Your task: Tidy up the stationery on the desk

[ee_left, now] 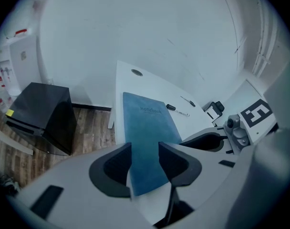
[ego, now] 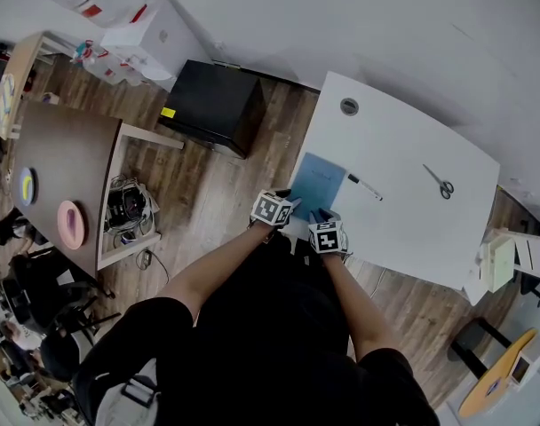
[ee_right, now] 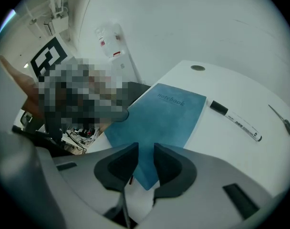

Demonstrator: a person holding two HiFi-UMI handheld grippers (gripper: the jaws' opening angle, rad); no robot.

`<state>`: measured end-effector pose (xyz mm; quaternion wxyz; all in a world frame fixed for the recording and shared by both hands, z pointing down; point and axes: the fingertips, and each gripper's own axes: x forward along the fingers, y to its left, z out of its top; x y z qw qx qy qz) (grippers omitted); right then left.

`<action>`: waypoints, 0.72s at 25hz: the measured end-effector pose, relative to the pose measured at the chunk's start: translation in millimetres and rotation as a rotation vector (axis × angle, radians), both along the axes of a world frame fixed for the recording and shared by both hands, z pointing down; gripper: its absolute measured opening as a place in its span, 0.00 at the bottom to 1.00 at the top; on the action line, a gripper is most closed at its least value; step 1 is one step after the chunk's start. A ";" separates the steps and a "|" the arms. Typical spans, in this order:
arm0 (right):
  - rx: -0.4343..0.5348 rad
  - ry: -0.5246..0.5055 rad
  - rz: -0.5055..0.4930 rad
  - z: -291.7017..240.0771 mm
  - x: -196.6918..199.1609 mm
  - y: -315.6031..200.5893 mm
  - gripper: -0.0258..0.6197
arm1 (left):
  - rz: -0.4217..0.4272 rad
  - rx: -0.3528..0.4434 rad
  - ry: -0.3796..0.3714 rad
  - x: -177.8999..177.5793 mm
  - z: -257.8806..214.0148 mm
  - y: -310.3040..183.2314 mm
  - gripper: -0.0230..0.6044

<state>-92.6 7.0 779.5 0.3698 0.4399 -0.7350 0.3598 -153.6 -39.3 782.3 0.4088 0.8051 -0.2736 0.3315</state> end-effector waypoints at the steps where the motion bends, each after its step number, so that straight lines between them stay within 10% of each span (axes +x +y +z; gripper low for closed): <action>1: -0.002 -0.007 0.001 0.3 1.5 -3.3 0.21 | -0.011 -0.006 0.007 1.5 -3.9 -5.7 0.33; 18: -0.030 -0.078 0.094 1.7 46.8 -87.3 0.19 | -0.055 -0.016 0.007 39.5 -10.7 -86.9 0.33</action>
